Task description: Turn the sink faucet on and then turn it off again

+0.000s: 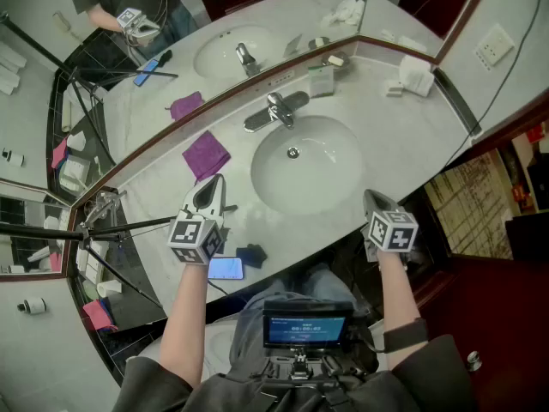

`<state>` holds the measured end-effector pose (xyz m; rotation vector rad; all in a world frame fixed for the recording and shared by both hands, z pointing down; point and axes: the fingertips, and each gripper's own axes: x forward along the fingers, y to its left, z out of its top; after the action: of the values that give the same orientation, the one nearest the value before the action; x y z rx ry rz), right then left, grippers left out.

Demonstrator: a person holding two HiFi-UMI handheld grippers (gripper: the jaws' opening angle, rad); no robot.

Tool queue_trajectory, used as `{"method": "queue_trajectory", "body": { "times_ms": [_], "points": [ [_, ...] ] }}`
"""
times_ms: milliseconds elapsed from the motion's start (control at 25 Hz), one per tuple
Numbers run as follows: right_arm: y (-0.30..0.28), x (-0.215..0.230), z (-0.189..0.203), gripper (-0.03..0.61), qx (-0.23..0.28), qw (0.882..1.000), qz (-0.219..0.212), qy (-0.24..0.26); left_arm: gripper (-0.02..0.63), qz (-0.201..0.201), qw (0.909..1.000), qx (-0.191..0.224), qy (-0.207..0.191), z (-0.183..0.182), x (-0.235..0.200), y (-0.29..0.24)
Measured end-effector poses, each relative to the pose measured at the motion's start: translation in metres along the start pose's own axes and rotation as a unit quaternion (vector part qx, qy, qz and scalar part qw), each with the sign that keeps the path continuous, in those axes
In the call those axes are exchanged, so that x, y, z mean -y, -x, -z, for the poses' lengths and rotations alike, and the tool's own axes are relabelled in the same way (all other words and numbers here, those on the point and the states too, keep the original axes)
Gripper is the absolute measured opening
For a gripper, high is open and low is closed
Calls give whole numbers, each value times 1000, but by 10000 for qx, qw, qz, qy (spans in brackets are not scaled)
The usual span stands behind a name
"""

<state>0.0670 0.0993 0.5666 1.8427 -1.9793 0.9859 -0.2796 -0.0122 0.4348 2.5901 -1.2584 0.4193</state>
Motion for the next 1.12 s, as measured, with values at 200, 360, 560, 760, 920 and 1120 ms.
{"method": "queue_trajectory", "body": {
  "times_ms": [200,360,560,760,920,1120],
  "points": [
    [3,25,4,15,-135,9997,-202,23,97,57,9984,-91,-559,-3,26,-47],
    [-10,37,4,15,-247,9988,-407,58,235,144,9897,-249,-1401,-4,41,-98],
    [-26,45,12,15,-391,9983,-439,-33,329,89,9568,-458,-2869,2,48,-160],
    [-43,53,23,15,-495,9984,-263,-99,330,66,9114,-425,-4093,19,30,-221],
    [-56,54,29,15,-568,9982,-124,-123,327,188,9013,-483,-4301,38,21,-261],
    [-65,60,41,15,-628,9979,35,-166,311,404,8971,-510,-4369,58,20,-296]
  ]
}}
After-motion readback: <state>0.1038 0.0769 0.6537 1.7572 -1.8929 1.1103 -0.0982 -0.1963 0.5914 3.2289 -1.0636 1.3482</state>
